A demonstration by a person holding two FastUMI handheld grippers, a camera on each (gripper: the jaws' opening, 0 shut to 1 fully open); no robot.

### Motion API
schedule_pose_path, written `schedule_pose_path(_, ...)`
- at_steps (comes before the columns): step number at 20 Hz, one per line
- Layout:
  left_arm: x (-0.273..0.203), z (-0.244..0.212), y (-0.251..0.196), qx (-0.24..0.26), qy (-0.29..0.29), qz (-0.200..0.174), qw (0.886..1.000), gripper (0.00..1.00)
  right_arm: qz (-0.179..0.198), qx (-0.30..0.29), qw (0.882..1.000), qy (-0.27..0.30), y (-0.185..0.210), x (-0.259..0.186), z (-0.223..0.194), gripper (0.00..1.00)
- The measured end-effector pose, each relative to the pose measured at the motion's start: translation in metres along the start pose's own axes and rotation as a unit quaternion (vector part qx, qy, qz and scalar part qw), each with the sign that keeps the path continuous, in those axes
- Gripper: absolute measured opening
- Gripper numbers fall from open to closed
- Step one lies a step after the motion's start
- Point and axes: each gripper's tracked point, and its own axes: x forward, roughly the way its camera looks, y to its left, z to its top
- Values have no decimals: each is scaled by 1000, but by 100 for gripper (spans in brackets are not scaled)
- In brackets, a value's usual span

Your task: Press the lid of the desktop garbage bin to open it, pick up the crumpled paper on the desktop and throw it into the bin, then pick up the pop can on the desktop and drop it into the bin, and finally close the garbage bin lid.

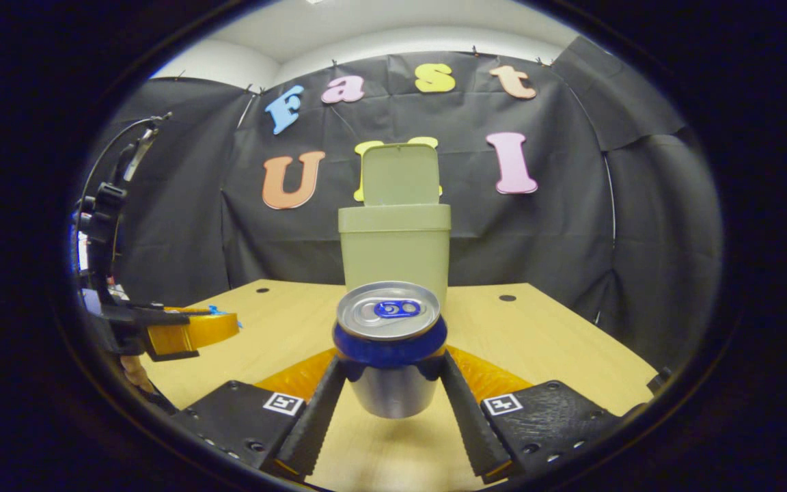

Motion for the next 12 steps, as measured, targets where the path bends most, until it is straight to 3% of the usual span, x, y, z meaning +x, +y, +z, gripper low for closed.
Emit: schedule_pose_path(12,74,141,-54,42,-62,-30,997,45,-15,13,999,44,-42,25,22,80)
